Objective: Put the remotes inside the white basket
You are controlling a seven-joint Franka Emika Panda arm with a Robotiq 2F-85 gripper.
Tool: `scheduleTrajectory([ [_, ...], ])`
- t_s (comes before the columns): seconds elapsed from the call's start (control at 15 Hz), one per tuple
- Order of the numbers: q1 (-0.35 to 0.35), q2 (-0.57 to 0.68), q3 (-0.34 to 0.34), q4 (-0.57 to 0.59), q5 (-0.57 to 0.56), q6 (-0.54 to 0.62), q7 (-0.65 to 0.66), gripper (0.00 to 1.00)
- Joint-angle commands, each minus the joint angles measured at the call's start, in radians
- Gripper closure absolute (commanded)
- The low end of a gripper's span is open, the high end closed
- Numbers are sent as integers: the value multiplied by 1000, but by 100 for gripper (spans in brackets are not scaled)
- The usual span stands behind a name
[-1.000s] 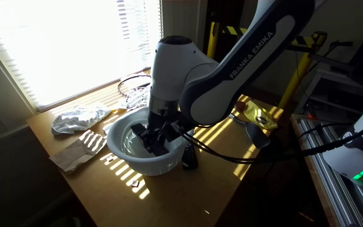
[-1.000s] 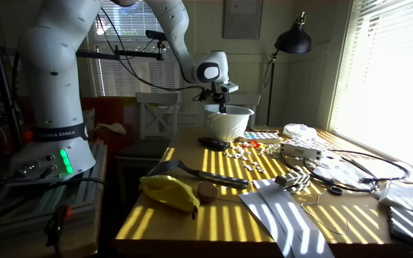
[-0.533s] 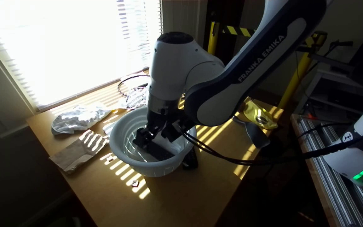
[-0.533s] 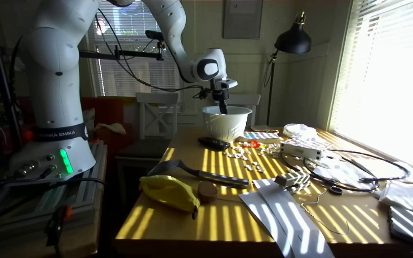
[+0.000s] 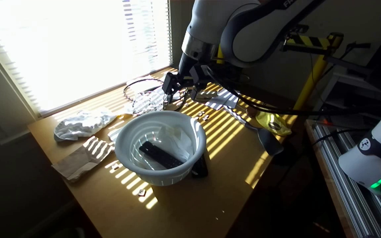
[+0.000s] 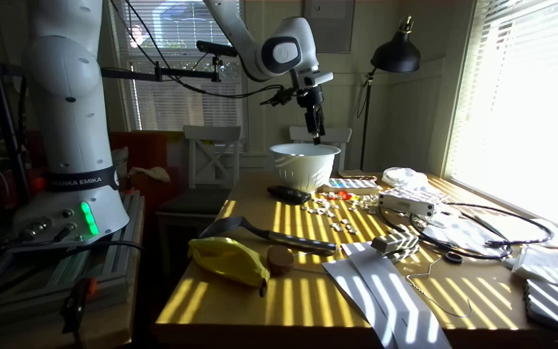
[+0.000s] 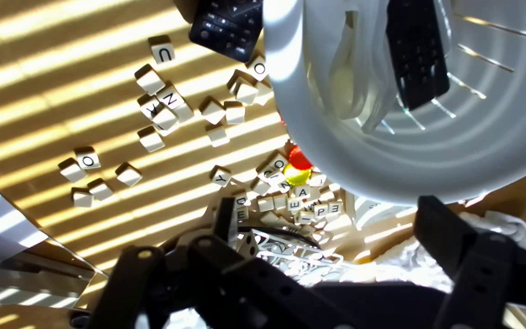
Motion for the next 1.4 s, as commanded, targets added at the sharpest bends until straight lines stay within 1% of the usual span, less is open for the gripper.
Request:
scheduleTrajectory([
  [0.0,-105,-135,-43,-121,-133,-33,150,0],
  [0.13,-170,-129,-46,-153,-207,-66,237,0],
  [0.2,-195,-127,-33,-169,-207,-104,258,0],
  [0.33,-226,-99,16,-215,-95,-143,198,0],
  [0.4,-232,-87,47,-241,-16,-159,150,0],
  [0.47,-230,-70,75,-261,36,-157,129,0],
  [0.6,-214,-30,127,-284,106,-129,120,0],
  [0.73,-201,19,154,-268,123,-118,167,0],
  [0.87,-185,67,133,-244,72,-113,279,0],
  [0.93,-173,89,109,-239,35,-107,347,0],
  [1.0,-161,93,77,-238,-18,-133,413,0],
  [1.07,-182,59,122,-260,49,-126,311,0],
  [1.2,-179,83,94,-254,11,-126,365,0],
  [1.27,-193,94,114,-247,59,-82,339,0],
  [1.33,-192,108,121,-235,75,-49,340,0],
])
